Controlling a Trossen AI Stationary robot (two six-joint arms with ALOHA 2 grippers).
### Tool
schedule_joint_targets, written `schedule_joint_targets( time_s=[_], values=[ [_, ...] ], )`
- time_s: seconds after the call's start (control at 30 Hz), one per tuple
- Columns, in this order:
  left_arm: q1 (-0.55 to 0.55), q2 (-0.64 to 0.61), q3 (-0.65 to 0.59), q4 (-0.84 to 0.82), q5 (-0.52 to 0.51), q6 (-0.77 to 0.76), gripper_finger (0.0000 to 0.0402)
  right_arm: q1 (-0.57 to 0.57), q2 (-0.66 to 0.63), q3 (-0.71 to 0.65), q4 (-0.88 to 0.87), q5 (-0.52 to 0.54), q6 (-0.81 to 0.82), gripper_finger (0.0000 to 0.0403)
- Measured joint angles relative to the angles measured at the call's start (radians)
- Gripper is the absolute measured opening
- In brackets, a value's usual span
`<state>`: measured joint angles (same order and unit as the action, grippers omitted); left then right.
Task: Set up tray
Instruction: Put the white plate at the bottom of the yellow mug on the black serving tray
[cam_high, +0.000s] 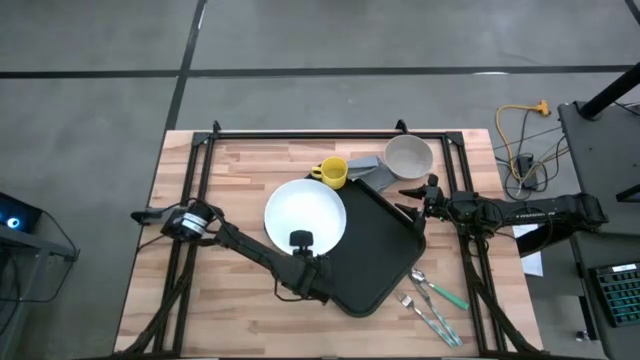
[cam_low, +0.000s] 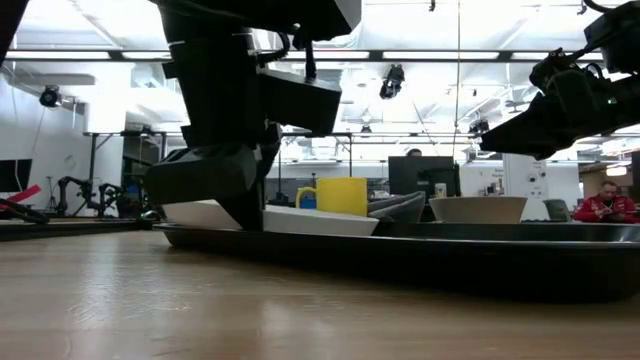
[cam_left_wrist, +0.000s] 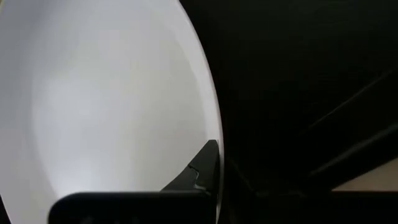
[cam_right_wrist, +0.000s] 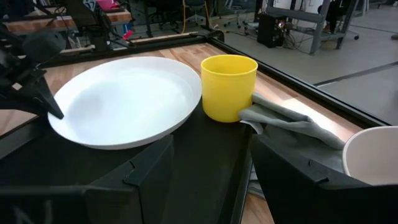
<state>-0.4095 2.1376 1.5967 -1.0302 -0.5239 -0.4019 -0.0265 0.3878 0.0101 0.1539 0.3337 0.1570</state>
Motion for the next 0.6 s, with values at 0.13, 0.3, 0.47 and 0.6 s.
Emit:
schedule_joint_targets(
  time_s=[0.13, 0.3, 0.47, 0.6],
  values=[
    [0.003, 0.0, 0.0, 0.001, 0.002, 0.0, 0.0, 0.0, 0.0, 0.0, 0.0, 0.0, 0.0, 0.0208],
    [0.005, 0.0, 0.0, 0.002, 0.002, 0.0, 0.0, 0.0, 0.0, 0.0, 0.0, 0.0, 0.0, 0.0208],
    [0.01, 0.0, 0.0, 0.01, -0.002, -0.001, 0.0, 0.0, 0.0, 0.0, 0.0, 0.0, 0.0, 0.0208],
    [0.018, 0.0, 0.0, 0.011, -0.006, -0.001, 0.0, 0.0, 0.0, 0.0, 0.0, 0.0, 0.0, 0.0208]
  ],
)
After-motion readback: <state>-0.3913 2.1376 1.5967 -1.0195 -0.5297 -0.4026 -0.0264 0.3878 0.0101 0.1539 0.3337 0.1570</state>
